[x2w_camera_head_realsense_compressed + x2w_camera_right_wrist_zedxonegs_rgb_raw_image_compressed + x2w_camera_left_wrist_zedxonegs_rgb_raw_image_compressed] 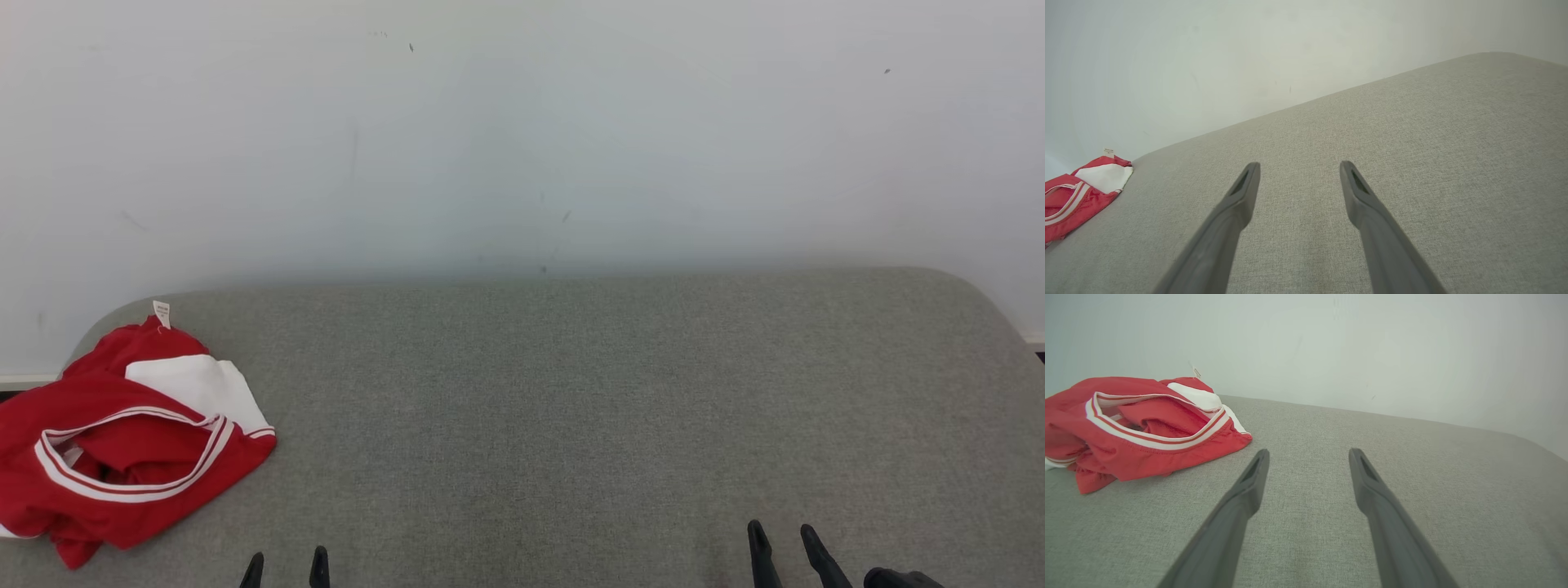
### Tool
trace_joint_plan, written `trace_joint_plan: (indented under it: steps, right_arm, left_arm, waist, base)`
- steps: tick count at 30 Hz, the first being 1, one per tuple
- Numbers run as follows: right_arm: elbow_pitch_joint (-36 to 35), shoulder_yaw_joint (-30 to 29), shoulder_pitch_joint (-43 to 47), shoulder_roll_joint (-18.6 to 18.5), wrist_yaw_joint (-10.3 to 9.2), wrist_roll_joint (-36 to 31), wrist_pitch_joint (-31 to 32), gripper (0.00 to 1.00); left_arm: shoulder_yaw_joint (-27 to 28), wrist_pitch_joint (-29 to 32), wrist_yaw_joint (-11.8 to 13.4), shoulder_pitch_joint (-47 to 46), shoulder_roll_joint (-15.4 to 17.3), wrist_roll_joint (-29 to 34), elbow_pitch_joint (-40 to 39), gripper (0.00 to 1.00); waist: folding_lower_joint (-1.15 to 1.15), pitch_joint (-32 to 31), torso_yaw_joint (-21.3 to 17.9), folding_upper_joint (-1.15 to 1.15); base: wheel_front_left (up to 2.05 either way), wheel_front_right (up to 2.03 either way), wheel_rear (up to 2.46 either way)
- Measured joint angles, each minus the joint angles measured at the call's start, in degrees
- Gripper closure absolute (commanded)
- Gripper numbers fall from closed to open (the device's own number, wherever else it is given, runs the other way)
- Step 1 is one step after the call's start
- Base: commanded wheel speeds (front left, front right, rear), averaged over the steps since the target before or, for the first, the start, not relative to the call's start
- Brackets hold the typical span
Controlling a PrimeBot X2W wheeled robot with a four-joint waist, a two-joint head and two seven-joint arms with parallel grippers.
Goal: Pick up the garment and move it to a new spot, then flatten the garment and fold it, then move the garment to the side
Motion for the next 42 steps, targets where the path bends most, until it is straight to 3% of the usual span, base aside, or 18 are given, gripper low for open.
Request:
trace_joint_plan:
  steps: [19,29,42]
  right_arm:
    - [0.86,1.2,0.7,-0.02,0.0,-7.68,-2.15,0.0]
    - [1.45,1.54,1.24,-0.03,0.0,-10.99,-3.01,0.0]
    - [1.79,1.41,1.24,-0.04,0.0,-10.62,-3.1,0.0]
  left_arm:
    - [0.89,-2.09,-0.45,1.41,-0.79,7.32,-0.36,0.0]
    - [1.96,-3.02,-1.04,1.68,-1.27,8.65,0.16,0.0]
    - [3.08,-3.02,-1.58,1.68,-1.49,6.82,0.97,0.0]
  waist:
    - [0.0,-1.02,0.0,0.01]
    - [0.0,-1.6,0.03,0.01]
    - [0.01,-1.19,0.12,0.01]
  base:
    - [0.0,0.0,0.0]
    - [0.0,0.0,0.0]
    - [0.0,0.0,0.0]
